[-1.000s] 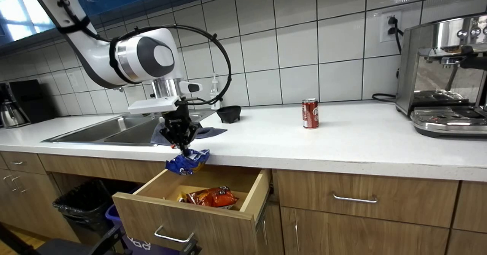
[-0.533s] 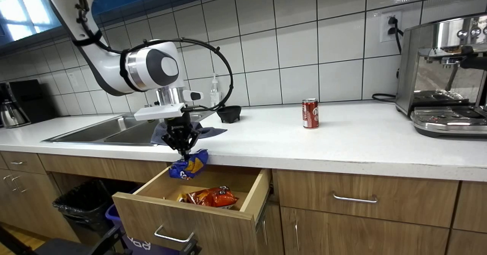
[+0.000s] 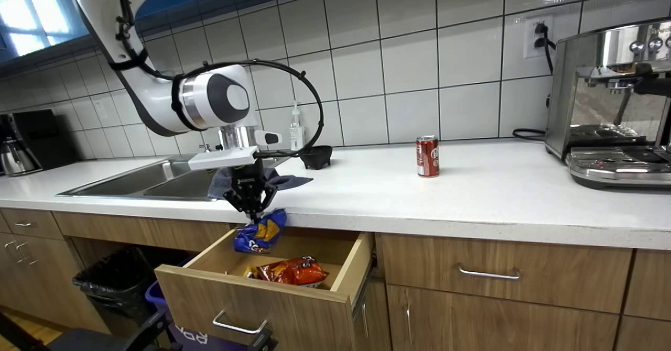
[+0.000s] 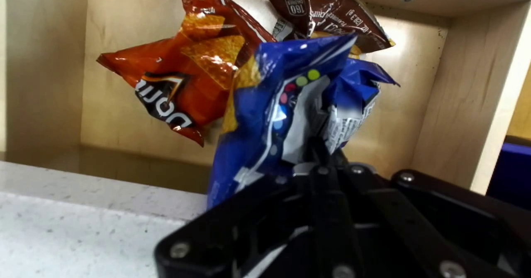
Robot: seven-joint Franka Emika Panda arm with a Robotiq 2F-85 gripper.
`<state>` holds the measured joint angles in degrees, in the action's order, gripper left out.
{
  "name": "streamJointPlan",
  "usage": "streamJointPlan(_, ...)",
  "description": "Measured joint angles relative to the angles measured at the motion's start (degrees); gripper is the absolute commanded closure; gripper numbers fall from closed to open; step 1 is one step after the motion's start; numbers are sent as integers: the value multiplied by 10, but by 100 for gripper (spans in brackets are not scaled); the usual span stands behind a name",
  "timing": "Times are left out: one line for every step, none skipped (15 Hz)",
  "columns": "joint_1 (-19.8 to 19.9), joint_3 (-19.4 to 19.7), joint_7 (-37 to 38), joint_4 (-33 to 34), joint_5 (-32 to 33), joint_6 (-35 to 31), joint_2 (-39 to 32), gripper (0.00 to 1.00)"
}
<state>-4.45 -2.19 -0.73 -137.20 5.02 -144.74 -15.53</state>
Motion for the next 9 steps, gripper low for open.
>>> streamJointPlan(0,0,0,0,0,2,-1,100)
streamJointPlan(0,0,0,0,1,2,-3,100)
streamJointPlan(0,0,0,0,2,3,-4,100)
streamJointPlan(0,0,0,0,3,3,-6,100)
streamJointPlan(0,1,0,0,7,3,-7,100)
streamJointPlan(0,1,0,0,11,3,-9,100)
streamJointPlan(0,1,0,0,14,3,-10,100)
streamJointPlan(0,2,0,0,16,3,-12,100)
streamJointPlan(0,2,0,0,18,3,-13,100)
